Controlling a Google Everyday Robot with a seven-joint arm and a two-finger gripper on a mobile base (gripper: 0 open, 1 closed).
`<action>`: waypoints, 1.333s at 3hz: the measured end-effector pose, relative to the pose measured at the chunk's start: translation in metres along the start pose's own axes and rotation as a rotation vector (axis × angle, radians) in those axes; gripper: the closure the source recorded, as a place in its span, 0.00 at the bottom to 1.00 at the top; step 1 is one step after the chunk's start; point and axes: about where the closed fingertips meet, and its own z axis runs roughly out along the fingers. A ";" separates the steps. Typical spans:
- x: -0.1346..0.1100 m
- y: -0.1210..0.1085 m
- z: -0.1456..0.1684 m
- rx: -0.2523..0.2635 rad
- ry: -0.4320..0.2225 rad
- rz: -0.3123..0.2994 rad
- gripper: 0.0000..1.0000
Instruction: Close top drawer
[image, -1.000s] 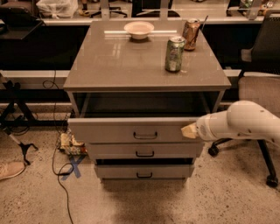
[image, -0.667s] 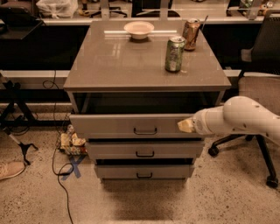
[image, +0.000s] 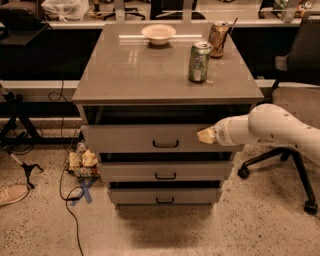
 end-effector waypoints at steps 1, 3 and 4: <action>0.003 0.000 -0.007 0.004 -0.030 0.012 1.00; 0.050 -0.006 -0.049 0.030 -0.087 0.095 1.00; 0.079 -0.015 -0.081 0.058 -0.124 0.146 1.00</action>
Offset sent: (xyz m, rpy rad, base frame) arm -0.0349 -0.0344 0.0010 0.0694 -0.0442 -0.0867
